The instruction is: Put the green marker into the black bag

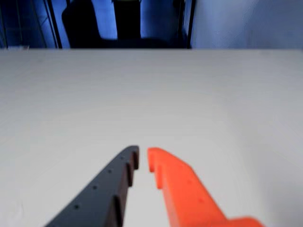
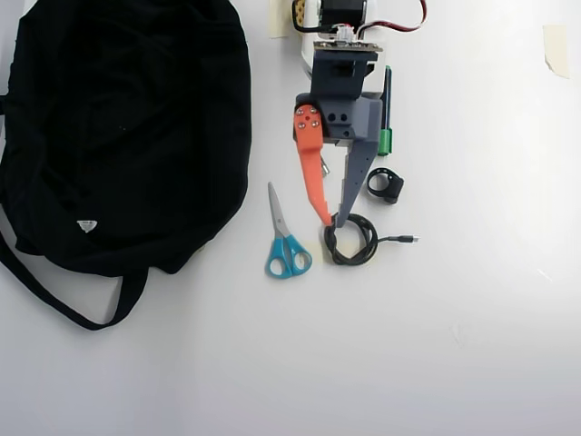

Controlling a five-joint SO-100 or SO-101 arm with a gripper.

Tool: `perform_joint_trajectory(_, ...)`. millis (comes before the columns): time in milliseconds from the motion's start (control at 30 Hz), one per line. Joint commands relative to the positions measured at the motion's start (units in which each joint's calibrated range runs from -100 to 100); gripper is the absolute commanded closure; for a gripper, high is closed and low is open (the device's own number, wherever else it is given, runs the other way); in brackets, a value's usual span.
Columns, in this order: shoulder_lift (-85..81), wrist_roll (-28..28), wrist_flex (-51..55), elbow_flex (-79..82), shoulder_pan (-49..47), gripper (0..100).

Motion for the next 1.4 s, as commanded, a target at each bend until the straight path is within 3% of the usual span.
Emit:
perform_joint_trajectory(0, -0.2, 0.2, -2.9, -2.4, -0.4, 98)
perform_joint_trajectory(733, -1.5, -0.2, -1.5, -0.8, -1.9, 98)
perform_joint_trajectory(1133, -1.7, -0.3, 47.6, -12.2, -5.2, 98)
perform_joint_trajectory(1367, -0.8, -0.4, 68.0, -12.4, -6.4, 98)
